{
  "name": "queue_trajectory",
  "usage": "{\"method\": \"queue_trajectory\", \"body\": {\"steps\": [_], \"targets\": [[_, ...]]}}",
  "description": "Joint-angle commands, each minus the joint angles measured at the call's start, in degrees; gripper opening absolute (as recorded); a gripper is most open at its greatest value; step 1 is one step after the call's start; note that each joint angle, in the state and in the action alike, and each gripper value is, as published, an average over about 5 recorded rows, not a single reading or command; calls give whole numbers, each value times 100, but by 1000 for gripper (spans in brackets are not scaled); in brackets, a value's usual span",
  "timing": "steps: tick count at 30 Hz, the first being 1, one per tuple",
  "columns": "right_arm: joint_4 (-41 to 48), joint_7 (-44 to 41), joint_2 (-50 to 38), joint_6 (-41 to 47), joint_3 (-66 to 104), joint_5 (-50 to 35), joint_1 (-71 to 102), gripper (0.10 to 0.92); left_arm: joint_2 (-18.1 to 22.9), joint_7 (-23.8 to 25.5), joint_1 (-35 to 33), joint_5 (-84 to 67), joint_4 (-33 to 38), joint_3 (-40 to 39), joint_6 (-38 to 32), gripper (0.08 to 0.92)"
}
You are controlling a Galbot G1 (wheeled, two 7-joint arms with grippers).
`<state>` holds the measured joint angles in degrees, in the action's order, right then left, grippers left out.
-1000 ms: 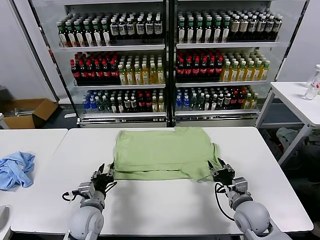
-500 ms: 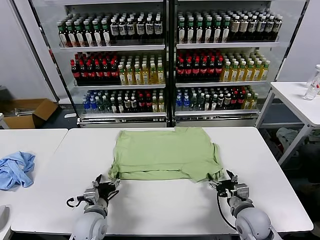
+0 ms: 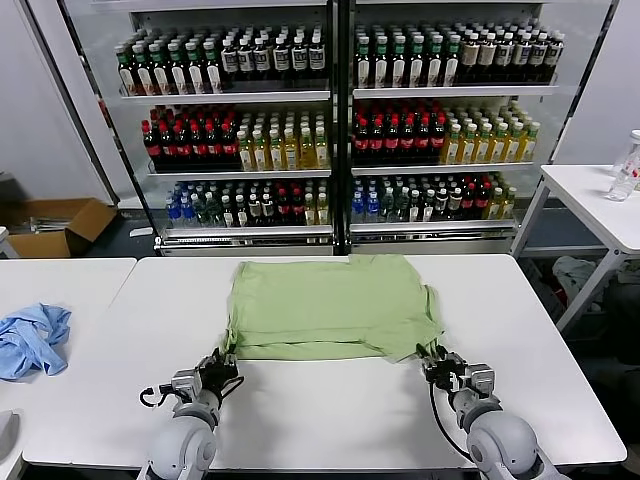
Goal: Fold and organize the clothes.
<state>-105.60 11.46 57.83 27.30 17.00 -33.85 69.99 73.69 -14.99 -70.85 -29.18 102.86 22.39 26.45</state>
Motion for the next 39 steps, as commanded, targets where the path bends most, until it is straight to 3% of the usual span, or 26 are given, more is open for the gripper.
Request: {"method": "queue_trajectory", "body": {"steps": [1, 5, 14, 21, 27, 31, 35, 39], "targets": [[-48, 6, -14, 66, -35, -94, -27, 195, -71, 6, -42, -583, 168, -14, 95, 142], [-444, 26, -229, 8, 56, -122, 264, 124, -203, 23, -423, -726, 595, 124, 88, 93], [-1800, 84, -504, -49, 1021, -59, 2071, 121, -358, 11, -1828, -827, 1803, 672, 98, 92], [-2821, -57, -194, -59, 1608, 960, 3843, 134, -381, -6, -2876, -721, 2646, 1063, 261, 92], [-3185, -80, 59, -156, 1696, 1742, 4095, 282, -489, 68, -3349, -257, 3047, 1280, 497, 185], [-3299, 18, 11, -304, 1898, 1566, 3775, 394, -653, 46, -3361, -141, 3183, 1568, 581, 297], [-3168, 139, -164, -248, 1991, 990, 3035, 498, -910, -12, -3072, -433, 3181, 1831, 552, 419], [-2320, 292, -387, -105, 1409, 603, 1553, 611, -1266, -114, -2259, -741, 2701, 1643, 397, 531]]}}
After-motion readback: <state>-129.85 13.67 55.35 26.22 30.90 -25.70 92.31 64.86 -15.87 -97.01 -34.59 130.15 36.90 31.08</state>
